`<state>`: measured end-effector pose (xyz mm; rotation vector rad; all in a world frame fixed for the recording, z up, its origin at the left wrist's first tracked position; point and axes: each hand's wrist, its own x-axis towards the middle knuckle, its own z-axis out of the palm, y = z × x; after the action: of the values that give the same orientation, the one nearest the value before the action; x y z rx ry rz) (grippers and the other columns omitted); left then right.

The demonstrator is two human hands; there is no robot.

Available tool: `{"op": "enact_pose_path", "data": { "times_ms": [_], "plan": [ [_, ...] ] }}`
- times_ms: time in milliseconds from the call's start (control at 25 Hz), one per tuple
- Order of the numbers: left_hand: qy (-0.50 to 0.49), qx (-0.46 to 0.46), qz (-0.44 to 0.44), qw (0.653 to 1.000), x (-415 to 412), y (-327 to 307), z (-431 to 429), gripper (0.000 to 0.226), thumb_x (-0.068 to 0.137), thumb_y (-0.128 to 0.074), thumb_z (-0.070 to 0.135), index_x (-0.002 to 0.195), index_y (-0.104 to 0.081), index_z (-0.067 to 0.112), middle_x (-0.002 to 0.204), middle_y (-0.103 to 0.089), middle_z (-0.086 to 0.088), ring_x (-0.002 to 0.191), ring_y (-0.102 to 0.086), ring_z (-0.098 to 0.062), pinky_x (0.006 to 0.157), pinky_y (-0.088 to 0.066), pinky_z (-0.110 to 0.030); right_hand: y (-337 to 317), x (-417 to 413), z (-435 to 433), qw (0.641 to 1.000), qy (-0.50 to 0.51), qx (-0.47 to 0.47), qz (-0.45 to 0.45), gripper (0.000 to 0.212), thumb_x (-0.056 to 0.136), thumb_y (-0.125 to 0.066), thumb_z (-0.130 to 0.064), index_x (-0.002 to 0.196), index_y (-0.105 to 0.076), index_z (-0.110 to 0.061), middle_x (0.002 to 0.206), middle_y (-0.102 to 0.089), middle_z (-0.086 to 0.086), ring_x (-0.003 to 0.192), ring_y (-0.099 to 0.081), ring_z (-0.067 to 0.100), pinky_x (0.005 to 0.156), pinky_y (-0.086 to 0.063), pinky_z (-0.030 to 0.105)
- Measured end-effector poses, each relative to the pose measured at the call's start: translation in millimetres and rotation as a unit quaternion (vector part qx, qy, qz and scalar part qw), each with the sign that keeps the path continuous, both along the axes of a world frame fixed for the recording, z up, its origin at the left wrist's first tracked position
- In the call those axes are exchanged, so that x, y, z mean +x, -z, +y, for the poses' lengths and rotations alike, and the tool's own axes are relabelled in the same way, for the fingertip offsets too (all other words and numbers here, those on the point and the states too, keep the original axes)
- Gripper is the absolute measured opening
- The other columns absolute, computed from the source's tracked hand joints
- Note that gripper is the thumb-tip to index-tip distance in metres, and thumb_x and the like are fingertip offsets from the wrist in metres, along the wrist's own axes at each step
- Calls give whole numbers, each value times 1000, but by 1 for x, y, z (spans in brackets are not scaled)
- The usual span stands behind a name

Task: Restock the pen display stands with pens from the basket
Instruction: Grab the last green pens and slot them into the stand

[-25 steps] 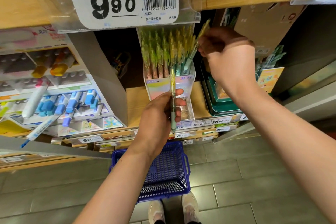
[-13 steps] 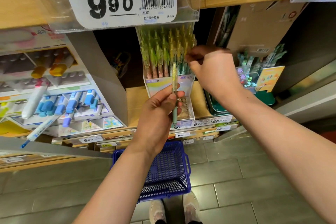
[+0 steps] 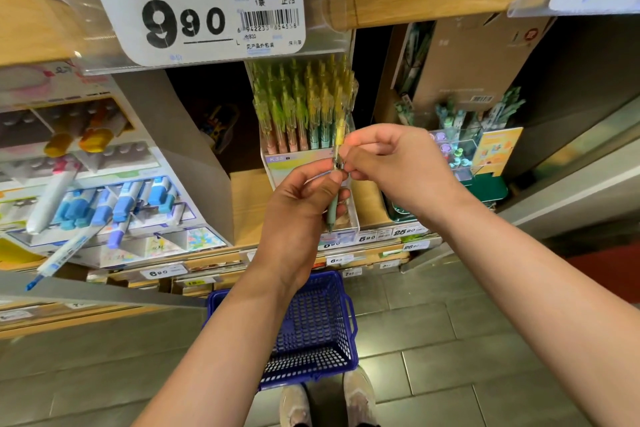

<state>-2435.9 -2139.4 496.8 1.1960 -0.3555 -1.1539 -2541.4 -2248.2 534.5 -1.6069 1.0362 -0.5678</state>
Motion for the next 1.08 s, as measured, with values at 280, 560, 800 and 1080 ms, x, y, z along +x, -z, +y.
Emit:
{"op": "enact_pose_path", "data": {
  "times_ms": [280, 560, 800, 1080],
  "plan": [
    [-12, 35, 22, 999, 1, 6, 5, 20, 94, -70, 17, 113, -66, 22, 110, -73, -7, 95, -70, -19, 79, -53, -29, -28, -6, -43, 978, 145, -111, -97, 11, 91, -69, -7, 99, -75, -11, 87, -77, 5, 79, -76, 20, 79, -63, 41],
    [-7, 33, 2, 999, 8, 8, 9, 26, 85, -74, 24, 111, -68, 25, 113, -73, -7, 97, -71, -20, 81, -52, -31, -3, 13, -49, 973, 90, -210, -36, 13, 91, -71, -15, 103, -75, -16, 94, -77, 3, 87, -73, 18, 86, -58, 41],
    [-5, 34, -14, 999, 11, 12, 12, 22, 95, -68, 16, 116, -66, 22, 111, -74, -5, 98, -71, -19, 80, -53, -30, 16, 12, -42, 957, 25, -273, 100, 16, 91, -69, -17, 105, -76, -18, 89, -71, -8, 74, -60, -1, 67, -38, -5],
    [-19, 46, -6, 999, 9, 7, 16, 18, 97, -63, 17, 115, -67, 19, 110, -73, -7, 96, -70, -22, 83, -51, -34, 6, 15, -41, 954, 1, -249, 168, 19, 93, -66, -24, 108, -76, -18, 99, -76, 0, 82, -65, 11, 72, -42, 11]
  ]
}}
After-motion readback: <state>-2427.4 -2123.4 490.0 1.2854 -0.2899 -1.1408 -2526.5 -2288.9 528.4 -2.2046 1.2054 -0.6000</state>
